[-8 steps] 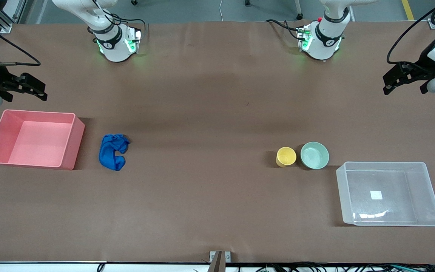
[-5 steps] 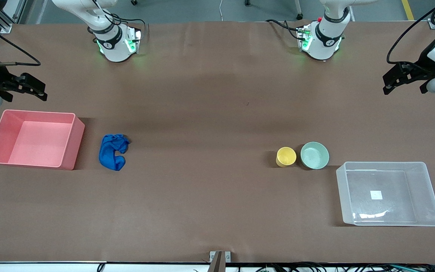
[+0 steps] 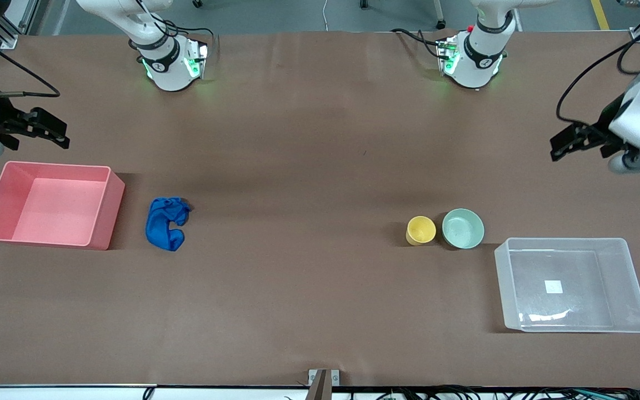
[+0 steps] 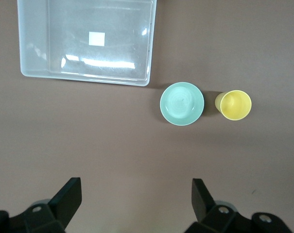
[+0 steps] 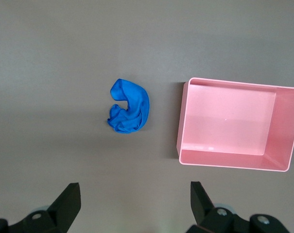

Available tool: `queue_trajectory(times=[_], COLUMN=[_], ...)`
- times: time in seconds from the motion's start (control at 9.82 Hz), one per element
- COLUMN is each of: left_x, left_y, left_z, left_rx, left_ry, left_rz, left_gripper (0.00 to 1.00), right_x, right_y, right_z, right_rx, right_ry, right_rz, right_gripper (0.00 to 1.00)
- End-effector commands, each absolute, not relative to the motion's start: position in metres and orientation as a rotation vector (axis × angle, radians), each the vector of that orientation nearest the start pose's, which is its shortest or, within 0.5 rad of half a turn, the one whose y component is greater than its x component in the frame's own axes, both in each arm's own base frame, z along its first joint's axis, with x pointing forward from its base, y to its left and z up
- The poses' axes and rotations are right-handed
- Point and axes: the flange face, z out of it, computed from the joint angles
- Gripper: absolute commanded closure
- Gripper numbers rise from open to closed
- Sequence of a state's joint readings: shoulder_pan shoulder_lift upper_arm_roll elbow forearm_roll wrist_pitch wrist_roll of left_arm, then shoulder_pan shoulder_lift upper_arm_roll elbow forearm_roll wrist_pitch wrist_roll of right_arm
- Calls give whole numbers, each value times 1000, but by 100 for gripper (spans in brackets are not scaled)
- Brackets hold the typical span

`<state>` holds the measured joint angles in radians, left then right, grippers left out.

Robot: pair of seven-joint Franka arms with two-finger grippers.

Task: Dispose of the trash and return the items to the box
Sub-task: 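Reach the right gripper to the blue cloth while the left gripper reaches the green bowl, then grasp the blue cloth with the right gripper while the left gripper grasps the bowl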

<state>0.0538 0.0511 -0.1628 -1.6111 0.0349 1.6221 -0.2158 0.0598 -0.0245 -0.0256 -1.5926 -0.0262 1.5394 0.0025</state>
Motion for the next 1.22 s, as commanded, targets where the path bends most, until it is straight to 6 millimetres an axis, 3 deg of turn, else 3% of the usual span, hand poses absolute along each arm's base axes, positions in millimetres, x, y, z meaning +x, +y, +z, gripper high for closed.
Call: queue_trajectory(times=[0.0, 0.31, 0.61, 0.81, 1.12], left_x=[575, 564, 545, 548, 554], left_y=[-65, -84, -85, -85, -82], left_z=[506, 432, 349, 304, 246], left_rx=[-3095, -3070, -3092, -3098, -3121], left_ry=[-346, -539, -587, -666, -692], left_rz=[109, 76, -7, -33, -46], left_gripper=[0, 0, 0, 0, 19], right_x=[547, 560, 579, 591, 599], right_y=[14, 12, 13, 15, 8], right_z=[584, 509, 390, 332, 266], right_rx=[-3174, -3172, -3171, -3172, -3172], right_ry=[-64, -66, -77, -79, -66], right_rz=[21, -56, -52, -15, -17], right_gripper=[1, 2, 3, 3, 3])
